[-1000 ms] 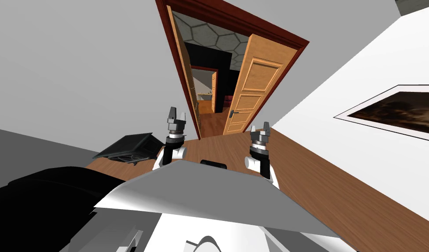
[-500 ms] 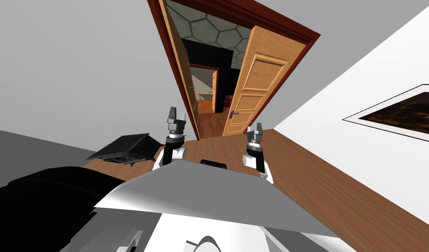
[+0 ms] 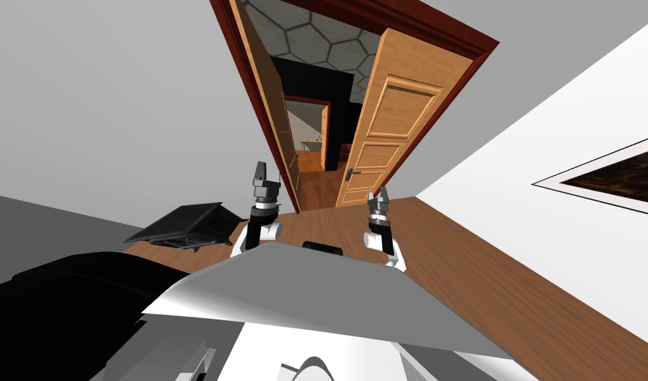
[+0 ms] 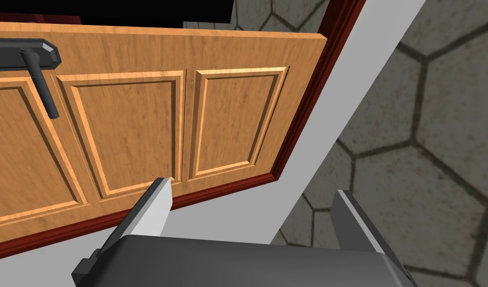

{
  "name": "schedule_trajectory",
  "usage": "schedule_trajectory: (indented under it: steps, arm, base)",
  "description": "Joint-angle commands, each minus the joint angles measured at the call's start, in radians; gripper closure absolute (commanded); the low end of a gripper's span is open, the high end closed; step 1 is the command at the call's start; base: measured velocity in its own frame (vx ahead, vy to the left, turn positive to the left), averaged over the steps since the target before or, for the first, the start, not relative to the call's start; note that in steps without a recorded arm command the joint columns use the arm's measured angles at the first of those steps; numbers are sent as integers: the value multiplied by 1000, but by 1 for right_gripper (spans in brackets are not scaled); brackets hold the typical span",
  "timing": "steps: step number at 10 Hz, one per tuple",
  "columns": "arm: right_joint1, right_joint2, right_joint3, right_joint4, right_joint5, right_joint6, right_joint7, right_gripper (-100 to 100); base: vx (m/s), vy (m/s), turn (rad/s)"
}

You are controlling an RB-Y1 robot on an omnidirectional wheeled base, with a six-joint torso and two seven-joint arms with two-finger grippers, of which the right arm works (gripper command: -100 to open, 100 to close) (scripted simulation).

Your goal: Push the door open

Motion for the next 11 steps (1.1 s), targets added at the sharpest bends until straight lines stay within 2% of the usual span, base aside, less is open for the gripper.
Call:
schedule_trajectory:
  steps: [1, 11]
  arm:
    - [-21, 2, 7, 40, 0, 1, 6, -100]
    - [-143, -9, 37, 262, -11, 19, 21, -100]
  base:
    - [80, -66, 37]
    - [91, -82, 41]
